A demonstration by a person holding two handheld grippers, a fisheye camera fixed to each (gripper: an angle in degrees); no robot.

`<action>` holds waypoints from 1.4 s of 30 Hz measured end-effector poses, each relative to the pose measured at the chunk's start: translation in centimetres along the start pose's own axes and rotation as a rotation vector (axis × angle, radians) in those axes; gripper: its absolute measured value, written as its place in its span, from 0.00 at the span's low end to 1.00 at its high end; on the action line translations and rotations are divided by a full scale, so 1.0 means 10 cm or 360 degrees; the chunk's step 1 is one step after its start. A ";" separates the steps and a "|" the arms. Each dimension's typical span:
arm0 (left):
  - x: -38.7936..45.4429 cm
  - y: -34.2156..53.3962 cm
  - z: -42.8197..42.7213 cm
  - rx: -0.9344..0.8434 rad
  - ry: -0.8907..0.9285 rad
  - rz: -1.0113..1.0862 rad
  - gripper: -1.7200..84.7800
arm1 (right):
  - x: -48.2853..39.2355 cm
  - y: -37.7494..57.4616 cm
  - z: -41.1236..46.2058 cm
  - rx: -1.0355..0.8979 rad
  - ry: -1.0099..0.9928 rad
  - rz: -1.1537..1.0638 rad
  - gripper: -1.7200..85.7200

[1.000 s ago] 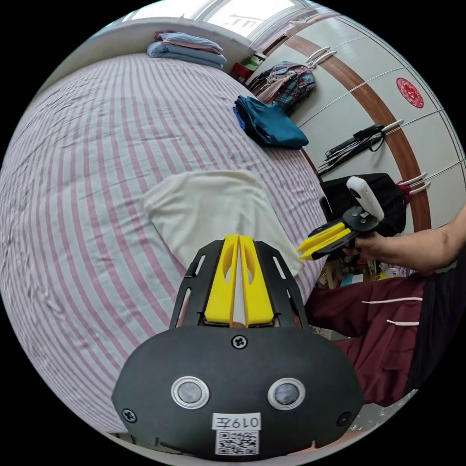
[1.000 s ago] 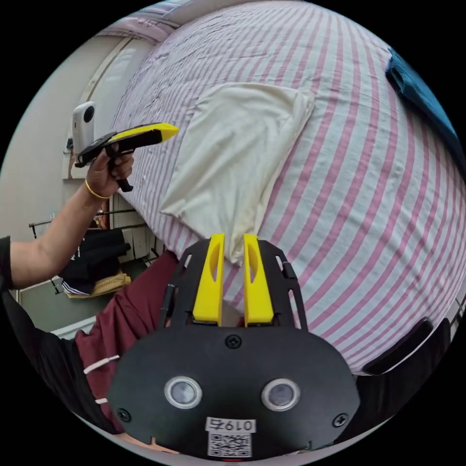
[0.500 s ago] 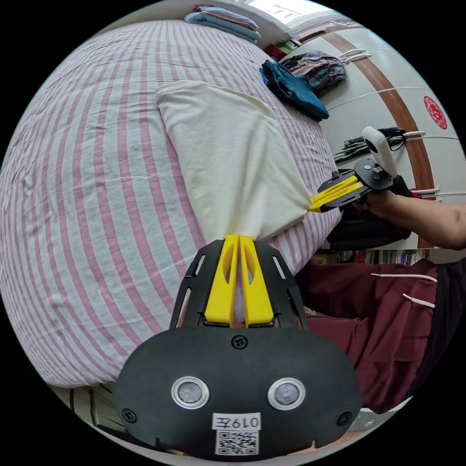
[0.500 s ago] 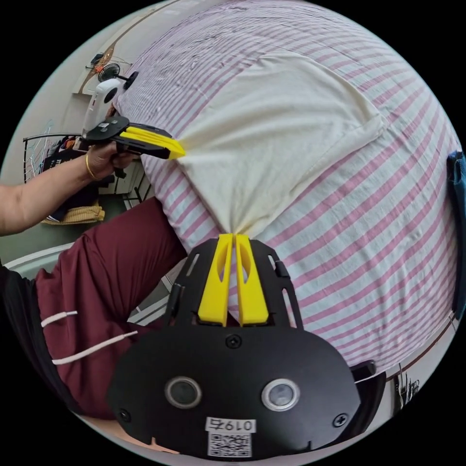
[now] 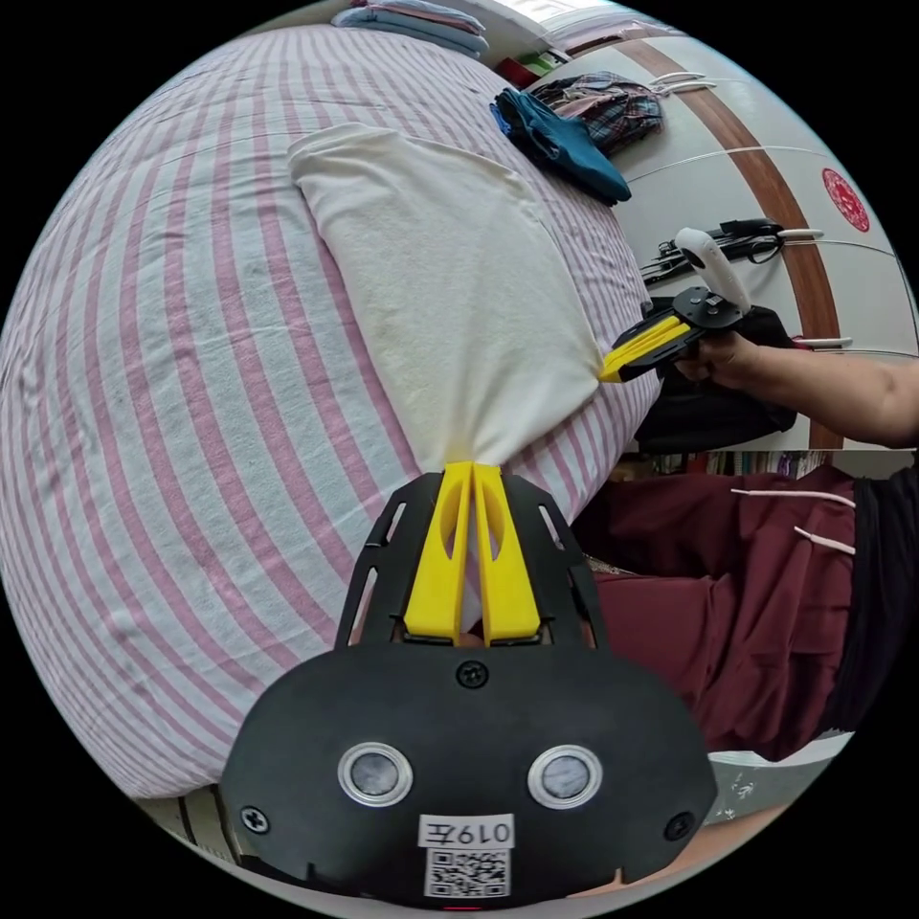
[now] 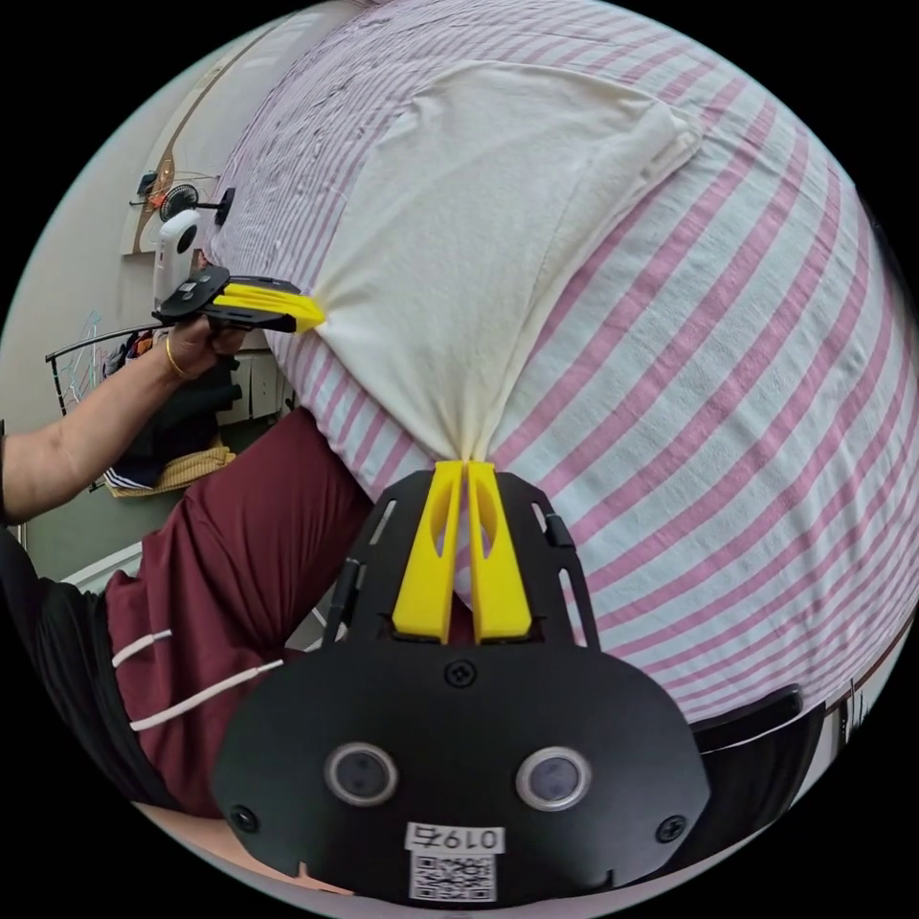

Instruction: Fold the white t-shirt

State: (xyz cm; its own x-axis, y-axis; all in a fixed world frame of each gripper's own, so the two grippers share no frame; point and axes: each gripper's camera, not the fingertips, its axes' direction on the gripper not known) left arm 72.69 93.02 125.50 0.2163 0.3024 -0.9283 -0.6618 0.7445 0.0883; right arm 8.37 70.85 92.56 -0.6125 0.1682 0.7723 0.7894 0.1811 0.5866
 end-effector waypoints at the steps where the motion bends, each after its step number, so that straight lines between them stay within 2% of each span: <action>1: 0.00 0.00 0.00 -0.0022 0.0010 0.0030 0.03 | 0.01 -0.01 0.01 -0.0010 -0.0014 0.0011 0.02; 6: -0.07 0.03 -0.10 -0.0009 0.0107 0.0058 0.03 | 0.04 -0.01 -0.03 0.0005 -0.0048 0.0058 0.01; 9: -0.14 0.01 -0.30 0.0218 0.0220 -0.0021 0.03 | 0.05 0.02 -0.04 0.0034 -0.0053 0.0078 0.01; 11: -0.21 -0.08 -0.33 0.0314 0.0161 -0.0149 0.03 | 0.07 0.05 -0.06 0.0060 -0.0079 0.0106 0.01; 16: -0.26 -0.24 -0.08 0.0103 -0.0111 -0.0209 0.03 | 0.17 0.21 -0.17 0.0143 -0.0145 0.0219 0.01; 22: -0.28 -0.15 -0.16 0.0149 -0.0082 -0.0286 0.03 | 0.24 0.21 -0.14 0.0122 -0.0292 0.0291 0.07; 27: -0.17 -0.09 -0.24 0.0209 -0.0068 -0.0236 0.03 | 0.19 0.22 -0.24 0.0095 -0.0214 0.0211 0.11; 29: -0.10 -0.04 -0.29 0.0270 -0.0035 -0.0225 0.03 | 0.20 0.26 -0.34 0.0128 -0.0209 0.0212 0.11; 31: -0.02 -0.01 -0.29 0.0298 0.0006 -0.0191 0.03 | 0.23 0.29 -0.56 0.0296 -0.0174 0.0280 0.10; 35: 0.05 0.04 -0.15 0.0221 -0.0033 -0.0213 0.03 | 0.24 0.14 -0.75 0.0480 -0.0179 0.0383 0.10; 38: -0.02 0.11 -0.13 0.0252 0.0036 -0.0298 0.03 | 0.22 -0.06 -0.72 0.0446 -0.0218 0.0443 0.09; 40: -0.04 0.13 -0.11 0.0228 0.0048 -0.0310 0.03 | 0.18 -0.14 -0.65 0.0353 -0.0148 0.0443 0.03; 42: -0.05 0.16 -0.10 0.0207 0.0056 -0.0310 0.03 | 0.19 -0.10 -0.66 0.0368 -0.0116 0.0476 0.02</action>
State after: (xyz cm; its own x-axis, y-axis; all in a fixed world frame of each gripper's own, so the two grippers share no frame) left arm 70.79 93.43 125.78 0.3040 0.1265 -0.9442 -0.5114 0.8579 -0.0497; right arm 6.73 64.63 95.07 -0.3645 0.3138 0.8767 0.9086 0.3259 0.2611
